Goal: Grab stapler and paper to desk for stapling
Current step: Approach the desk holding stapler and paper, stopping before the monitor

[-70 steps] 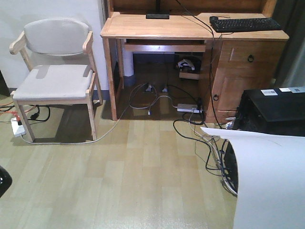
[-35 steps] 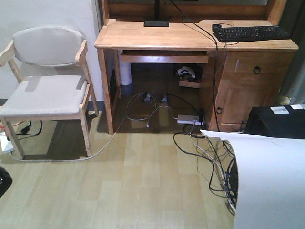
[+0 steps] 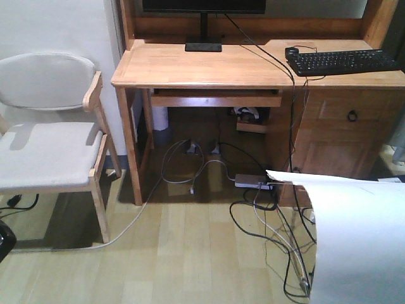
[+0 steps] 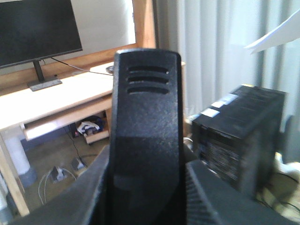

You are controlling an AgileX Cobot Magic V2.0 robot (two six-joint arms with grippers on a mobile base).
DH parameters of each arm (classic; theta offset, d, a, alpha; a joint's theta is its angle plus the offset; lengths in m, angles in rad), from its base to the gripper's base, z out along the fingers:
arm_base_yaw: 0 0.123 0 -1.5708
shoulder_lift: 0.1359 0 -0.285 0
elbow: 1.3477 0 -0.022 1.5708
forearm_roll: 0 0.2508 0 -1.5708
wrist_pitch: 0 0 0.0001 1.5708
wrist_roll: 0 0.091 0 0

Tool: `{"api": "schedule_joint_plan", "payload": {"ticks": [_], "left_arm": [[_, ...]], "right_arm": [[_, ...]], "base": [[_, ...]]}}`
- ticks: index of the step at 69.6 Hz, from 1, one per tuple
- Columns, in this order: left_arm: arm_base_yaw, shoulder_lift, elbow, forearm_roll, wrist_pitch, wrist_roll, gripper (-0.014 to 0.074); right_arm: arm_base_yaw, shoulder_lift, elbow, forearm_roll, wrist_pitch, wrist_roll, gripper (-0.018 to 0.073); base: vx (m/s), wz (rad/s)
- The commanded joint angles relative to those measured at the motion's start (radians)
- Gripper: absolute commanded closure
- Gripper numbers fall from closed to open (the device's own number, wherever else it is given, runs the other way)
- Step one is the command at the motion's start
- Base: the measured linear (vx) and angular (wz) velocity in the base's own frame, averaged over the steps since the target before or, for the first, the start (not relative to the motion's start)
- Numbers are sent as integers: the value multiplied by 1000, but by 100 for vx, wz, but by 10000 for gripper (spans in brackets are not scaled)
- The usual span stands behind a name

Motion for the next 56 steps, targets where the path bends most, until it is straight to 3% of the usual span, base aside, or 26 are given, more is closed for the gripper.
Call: {"api": "schedule_joint_plan", "payload": {"ticks": [1, 56], "left_arm": [[-3, 10, -28, -27, -111, -2, 603], [-3, 10, -28, -27, -111, -2, 603]], "right_arm": [[-5, 10, 3, -2, -41, -4, 564], [-5, 10, 3, -2, -41, -5, 564]], "base": [[39, -3], [38, -3]]}}
